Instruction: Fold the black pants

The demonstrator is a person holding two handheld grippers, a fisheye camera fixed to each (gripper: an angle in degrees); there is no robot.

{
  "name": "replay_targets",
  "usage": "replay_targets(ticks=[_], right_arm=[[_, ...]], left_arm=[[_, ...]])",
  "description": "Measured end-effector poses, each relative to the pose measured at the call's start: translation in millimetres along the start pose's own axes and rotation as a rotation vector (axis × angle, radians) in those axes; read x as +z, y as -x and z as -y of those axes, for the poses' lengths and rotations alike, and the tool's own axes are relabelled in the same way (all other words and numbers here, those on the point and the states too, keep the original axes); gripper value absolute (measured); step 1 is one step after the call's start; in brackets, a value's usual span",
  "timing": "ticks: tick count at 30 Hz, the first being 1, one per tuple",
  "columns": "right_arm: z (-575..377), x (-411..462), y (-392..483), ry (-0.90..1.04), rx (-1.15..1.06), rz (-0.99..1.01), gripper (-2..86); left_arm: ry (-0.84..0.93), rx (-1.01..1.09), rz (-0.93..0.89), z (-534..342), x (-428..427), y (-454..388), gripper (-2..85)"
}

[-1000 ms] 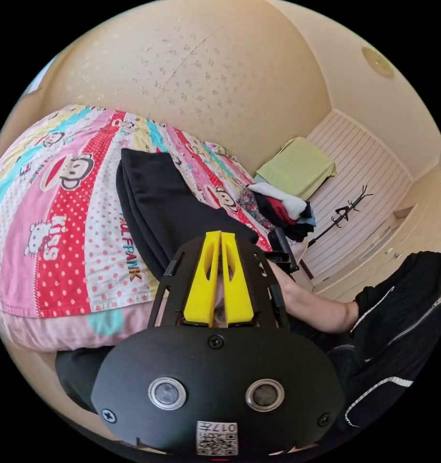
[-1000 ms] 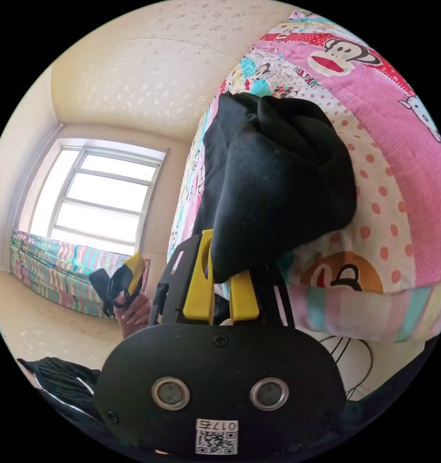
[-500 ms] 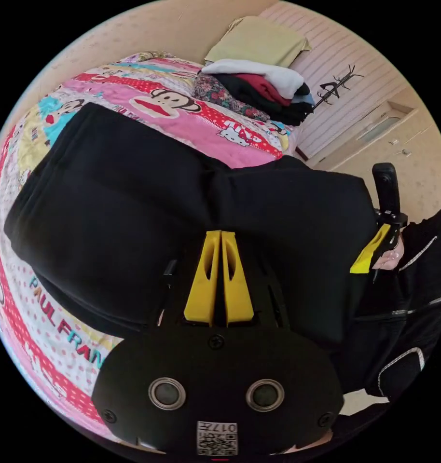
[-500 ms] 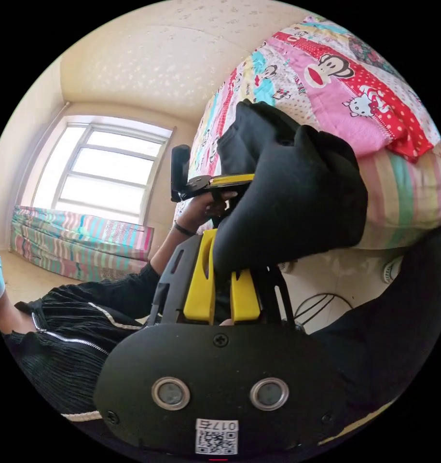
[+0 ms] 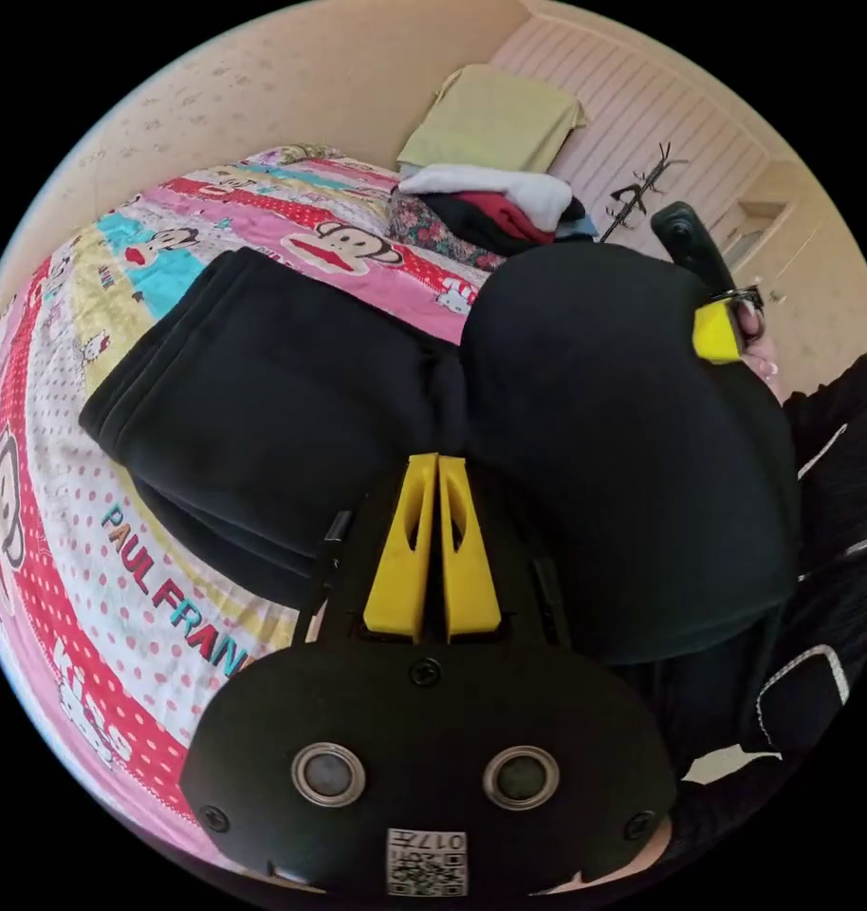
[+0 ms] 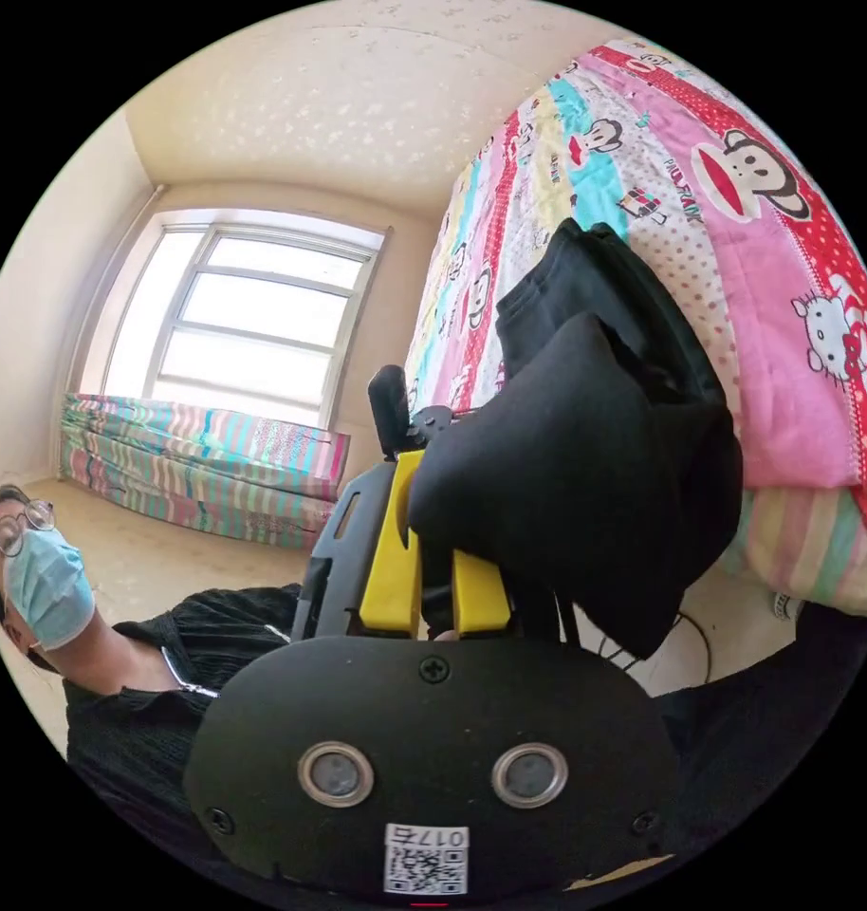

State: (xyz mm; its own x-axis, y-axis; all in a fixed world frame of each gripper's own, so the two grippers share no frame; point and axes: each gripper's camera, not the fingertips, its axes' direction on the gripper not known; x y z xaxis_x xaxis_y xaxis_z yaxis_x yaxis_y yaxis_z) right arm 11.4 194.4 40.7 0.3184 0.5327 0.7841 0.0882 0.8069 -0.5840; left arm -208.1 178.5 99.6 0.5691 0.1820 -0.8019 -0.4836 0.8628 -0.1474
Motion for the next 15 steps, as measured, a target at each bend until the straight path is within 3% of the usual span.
replay_targets(ticks=[5, 10, 15], right_arm=[[145.2, 48.3, -15.3, 0.097, 0.037, -0.144, 2.4], [225.3, 127.8, -101.8, 0.257, 0.224, -0.252, 4.6], [254.0, 129.6, -86.4, 0.427, 0.218, -0.227, 5.8]], left_arm=[[-0.329, -0.148, 0.02, -51.9, -84.1, 20.8, -1.0], [-0.358, -0.227, 0.152, -86.9, -94.7, -1.1, -1.0], [-0.417, -0.173, 0.136, -79.2, -90.8, -26.8, -0.9]])
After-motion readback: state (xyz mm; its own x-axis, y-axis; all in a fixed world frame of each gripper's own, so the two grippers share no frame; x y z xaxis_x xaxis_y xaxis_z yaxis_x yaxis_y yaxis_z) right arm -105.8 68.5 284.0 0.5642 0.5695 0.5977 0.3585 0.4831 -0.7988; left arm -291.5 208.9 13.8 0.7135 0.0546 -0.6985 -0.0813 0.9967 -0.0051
